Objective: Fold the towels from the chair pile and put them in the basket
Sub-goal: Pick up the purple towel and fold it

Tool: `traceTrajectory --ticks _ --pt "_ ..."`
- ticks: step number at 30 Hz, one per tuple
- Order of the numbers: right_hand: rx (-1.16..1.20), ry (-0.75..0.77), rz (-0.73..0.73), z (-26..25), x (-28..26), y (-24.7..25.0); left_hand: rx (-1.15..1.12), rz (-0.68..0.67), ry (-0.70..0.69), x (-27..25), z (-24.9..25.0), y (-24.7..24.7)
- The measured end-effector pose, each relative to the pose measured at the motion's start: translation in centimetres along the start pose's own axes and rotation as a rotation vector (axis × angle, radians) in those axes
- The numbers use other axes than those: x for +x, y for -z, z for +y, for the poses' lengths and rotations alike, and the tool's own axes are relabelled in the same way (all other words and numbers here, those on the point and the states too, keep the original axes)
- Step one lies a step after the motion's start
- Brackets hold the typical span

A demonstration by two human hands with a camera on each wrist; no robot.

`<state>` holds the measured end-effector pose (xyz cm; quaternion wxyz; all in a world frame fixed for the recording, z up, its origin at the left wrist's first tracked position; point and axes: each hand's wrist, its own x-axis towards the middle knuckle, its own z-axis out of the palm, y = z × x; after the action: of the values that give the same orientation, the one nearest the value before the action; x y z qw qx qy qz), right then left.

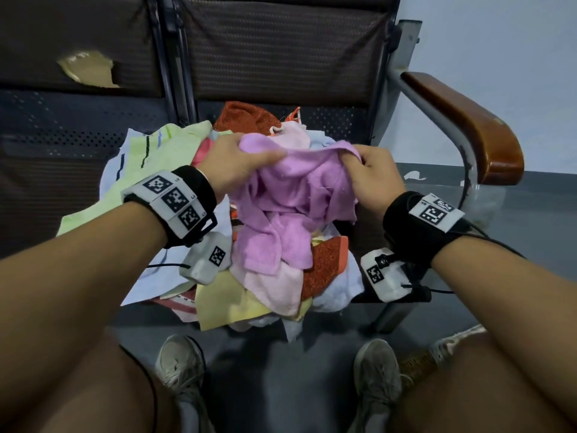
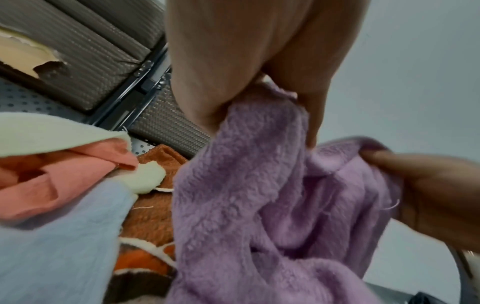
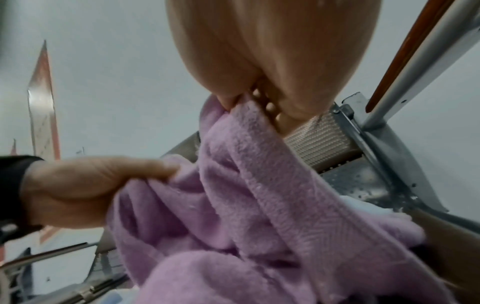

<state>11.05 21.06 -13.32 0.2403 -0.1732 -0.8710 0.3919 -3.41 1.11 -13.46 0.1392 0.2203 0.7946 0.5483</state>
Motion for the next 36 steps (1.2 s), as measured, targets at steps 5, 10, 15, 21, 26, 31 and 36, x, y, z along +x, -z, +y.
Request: traceTrajectory --ticks 5,10,15,21,26,31,36 --pt "0.183 0.153 -0.096 -2.5 -0.4 -1.0 0.345 -0.152 -0.073 -0.7 -0.2 -0.7" --pt "-0.033 0.163 -0.282 -0.9 -0.4 -1.3 0.484 -0.119 -0.109 -1.0 -0.3 -0.8" --pt "-0.537 -0.122 -0.371 3.1 -0.5 0.4 -0.096 0.250 0.047 0.4 0.2 1.1" --pt "-0.163 -0.060 -0.101 1.2 -0.7 -0.1 -0.473 0.224 0.142 0.9 0.4 1.1" --pt "-0.067 0.316 -0.311 -2.3 -1.9 -1.2 -0.473 0.187 0.111 0.5 0.9 0.4" --pt "-0.378 0.246 -0.716 -2.6 -2.7 -2.5 -0.644 0.224 0.182 0.3 2.7 0.5" --pt "-0.402 0.097 -0.440 -2.2 -2.3 -4.7 -0.723 0.152 0.205 -0.8 3.6 0.3"
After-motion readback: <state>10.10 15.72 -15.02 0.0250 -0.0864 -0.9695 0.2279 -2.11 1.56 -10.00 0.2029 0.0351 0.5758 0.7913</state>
